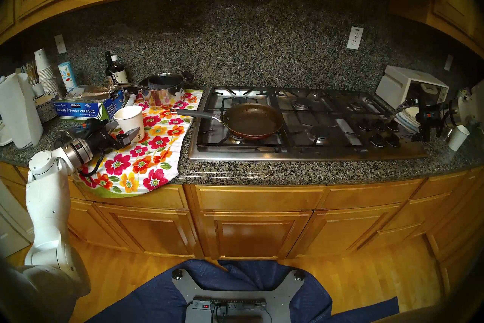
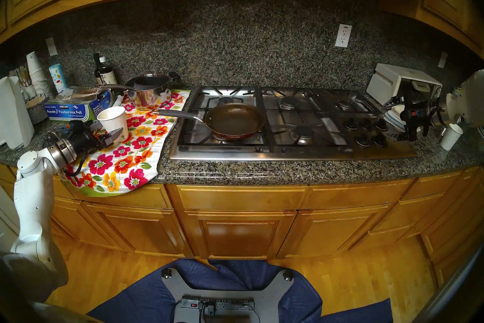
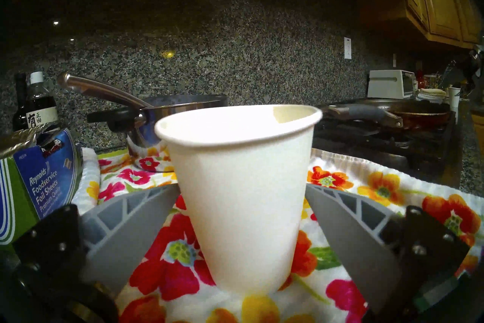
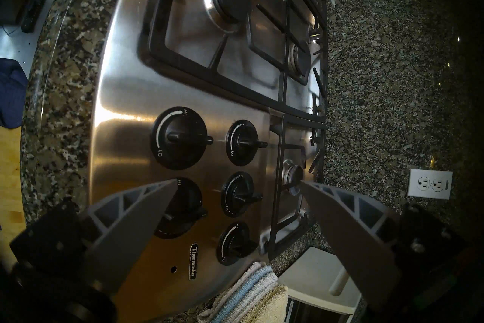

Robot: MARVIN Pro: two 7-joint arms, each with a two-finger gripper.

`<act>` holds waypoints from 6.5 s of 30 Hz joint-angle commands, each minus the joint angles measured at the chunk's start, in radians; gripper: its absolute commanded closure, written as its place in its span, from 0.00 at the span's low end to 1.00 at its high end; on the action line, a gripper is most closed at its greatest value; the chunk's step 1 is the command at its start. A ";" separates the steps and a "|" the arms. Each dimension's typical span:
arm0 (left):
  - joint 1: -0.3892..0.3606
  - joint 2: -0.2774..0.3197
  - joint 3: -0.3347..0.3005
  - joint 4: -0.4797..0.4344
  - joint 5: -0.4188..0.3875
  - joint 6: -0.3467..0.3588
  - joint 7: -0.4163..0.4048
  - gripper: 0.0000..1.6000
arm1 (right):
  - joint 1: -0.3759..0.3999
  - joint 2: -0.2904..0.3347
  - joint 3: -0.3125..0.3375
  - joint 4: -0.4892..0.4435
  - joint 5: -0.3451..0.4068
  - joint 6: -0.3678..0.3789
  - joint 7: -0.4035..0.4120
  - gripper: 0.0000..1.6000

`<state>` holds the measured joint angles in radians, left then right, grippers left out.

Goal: Pick up the water cup, pour water into the pot, turn on the stove

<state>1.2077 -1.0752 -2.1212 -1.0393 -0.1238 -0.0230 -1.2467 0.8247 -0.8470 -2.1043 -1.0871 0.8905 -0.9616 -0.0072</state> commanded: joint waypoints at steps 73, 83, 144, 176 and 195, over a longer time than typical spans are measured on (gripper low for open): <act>-0.007 -0.003 0.015 -0.243 0.009 0.079 -0.065 0.29 | 0.024 -0.007 0.002 0.019 0.005 0.002 -0.008 0.00; 0.021 -0.036 0.030 -0.361 0.017 0.144 -0.076 0.25 | 0.024 -0.007 0.002 0.019 0.005 0.002 -0.008 0.00; -0.026 -0.209 0.417 -0.717 0.184 0.530 0.068 0.22 | 0.024 -0.007 0.003 0.019 0.005 0.002 -0.007 0.00; -0.188 -0.069 0.578 -0.742 0.319 0.662 -0.017 0.25 | 0.023 -0.007 0.003 0.019 0.006 0.002 -0.007 0.00; -0.227 0.037 0.667 -0.776 0.252 0.711 -0.018 0.25 | 0.024 -0.007 0.003 0.020 0.005 0.002 -0.007 0.00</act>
<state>1.0528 -1.0698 -1.4687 -1.7905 0.1751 0.6824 -1.1583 0.8242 -0.8465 -2.1040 -1.0871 0.8913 -0.9615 -0.0046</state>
